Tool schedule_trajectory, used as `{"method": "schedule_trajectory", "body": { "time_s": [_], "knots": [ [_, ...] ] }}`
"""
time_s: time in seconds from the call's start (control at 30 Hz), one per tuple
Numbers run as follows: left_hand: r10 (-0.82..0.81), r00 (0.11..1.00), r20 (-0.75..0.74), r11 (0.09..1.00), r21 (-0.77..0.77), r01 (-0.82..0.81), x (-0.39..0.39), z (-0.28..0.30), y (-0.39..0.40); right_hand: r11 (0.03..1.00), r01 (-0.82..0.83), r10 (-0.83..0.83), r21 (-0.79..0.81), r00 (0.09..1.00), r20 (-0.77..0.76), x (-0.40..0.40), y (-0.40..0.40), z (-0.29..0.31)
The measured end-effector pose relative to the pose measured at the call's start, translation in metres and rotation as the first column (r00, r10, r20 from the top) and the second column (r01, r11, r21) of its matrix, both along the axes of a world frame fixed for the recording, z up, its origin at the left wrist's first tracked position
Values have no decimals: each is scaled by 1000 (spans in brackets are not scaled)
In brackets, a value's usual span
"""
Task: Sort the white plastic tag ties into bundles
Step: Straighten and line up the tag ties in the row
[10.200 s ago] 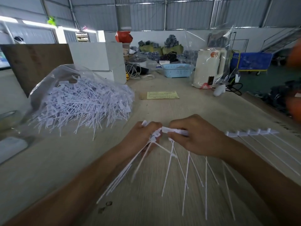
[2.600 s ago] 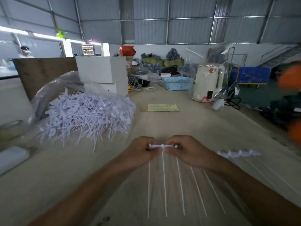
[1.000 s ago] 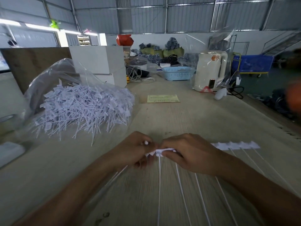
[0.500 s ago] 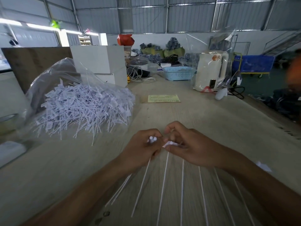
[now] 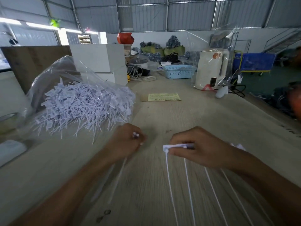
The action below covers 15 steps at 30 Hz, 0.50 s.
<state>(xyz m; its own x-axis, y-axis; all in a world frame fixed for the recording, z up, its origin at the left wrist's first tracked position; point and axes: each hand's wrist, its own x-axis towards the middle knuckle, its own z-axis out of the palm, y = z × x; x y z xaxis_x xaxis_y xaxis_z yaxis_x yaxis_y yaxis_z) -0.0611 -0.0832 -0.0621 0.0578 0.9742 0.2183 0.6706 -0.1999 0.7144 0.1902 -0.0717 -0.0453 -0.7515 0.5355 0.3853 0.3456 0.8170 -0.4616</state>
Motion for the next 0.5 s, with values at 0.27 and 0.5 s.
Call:
{"method": "schedule_trajectory", "body": {
  "time_s": [0.27, 0.5],
  "knots": [
    [-225, 861, 456, 974, 79, 213, 48, -8, -11, 961, 111, -172, -253, 956, -236, -14, 4, -10],
    [-318, 834, 451, 948, 127, 293, 50, -11, -18, 984, 68, -74, -166, 997, -29, -11, -5, -3]
  ]
}}
